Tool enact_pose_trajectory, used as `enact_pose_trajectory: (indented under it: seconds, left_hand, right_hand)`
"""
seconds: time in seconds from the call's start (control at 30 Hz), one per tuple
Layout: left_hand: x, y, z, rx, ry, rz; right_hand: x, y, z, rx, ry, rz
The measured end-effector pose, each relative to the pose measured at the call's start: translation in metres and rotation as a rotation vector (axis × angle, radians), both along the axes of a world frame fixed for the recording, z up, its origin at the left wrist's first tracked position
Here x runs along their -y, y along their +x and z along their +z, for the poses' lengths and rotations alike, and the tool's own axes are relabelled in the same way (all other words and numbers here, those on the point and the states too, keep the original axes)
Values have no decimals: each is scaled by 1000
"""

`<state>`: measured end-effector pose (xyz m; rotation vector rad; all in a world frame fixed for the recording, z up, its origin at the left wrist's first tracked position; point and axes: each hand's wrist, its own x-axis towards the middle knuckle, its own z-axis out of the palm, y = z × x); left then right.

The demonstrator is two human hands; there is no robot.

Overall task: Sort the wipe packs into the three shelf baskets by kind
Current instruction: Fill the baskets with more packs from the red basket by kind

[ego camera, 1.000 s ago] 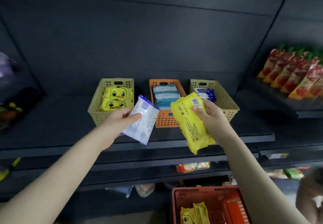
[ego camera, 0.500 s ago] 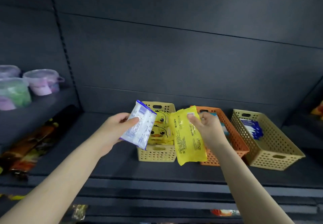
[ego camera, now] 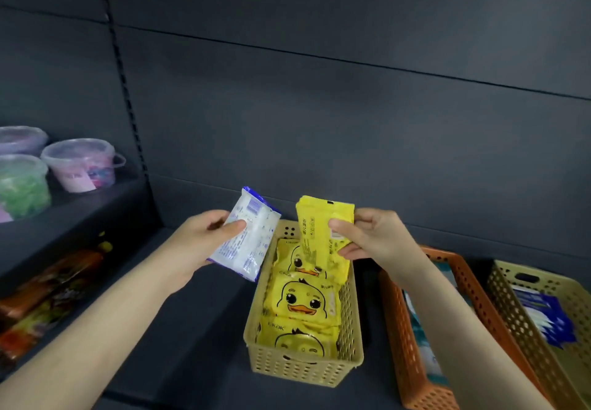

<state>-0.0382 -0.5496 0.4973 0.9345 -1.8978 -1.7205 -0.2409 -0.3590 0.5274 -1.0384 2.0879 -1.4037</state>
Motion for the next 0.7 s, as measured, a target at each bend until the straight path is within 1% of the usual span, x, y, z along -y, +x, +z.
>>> enact_pose_trajectory:
  seconds: [0.07,0.13,0.27,0.3,0.37,0.43,0.5,0.63,0.7]
  left_hand:
    - [8,-1,-3,10,9,15]
    - [16,-2,-6,28,16,10]
    - [34,-4,-10,32,30,-25]
    - [38,-5,-11,33,37,-38]
    - [44,-11,-15,40,54,-73]
    - [46,-17,-21,51,73,-109]
    - [47,-24,-29,51,99,-139]
    - [51,-33,-42,36,168,-197]
    - [56,-36,-47,28,202,-210]
  right_hand:
    - [8,-2,-11,47,3,14]
    - [15,-2,-20,47,11,-3]
    - [22,0,-41,-75,121,-57]
    - [22,-2,-48,-80,128,-62]
    - [18,-4,-64,-4,88,-67]
    - [12,-1,-78,156,45,-101]
    - [8,6,-88,247,39,-161]
    - [5,14,-101,202,62,-304]
    - [9,14,-103,69,114,-313]
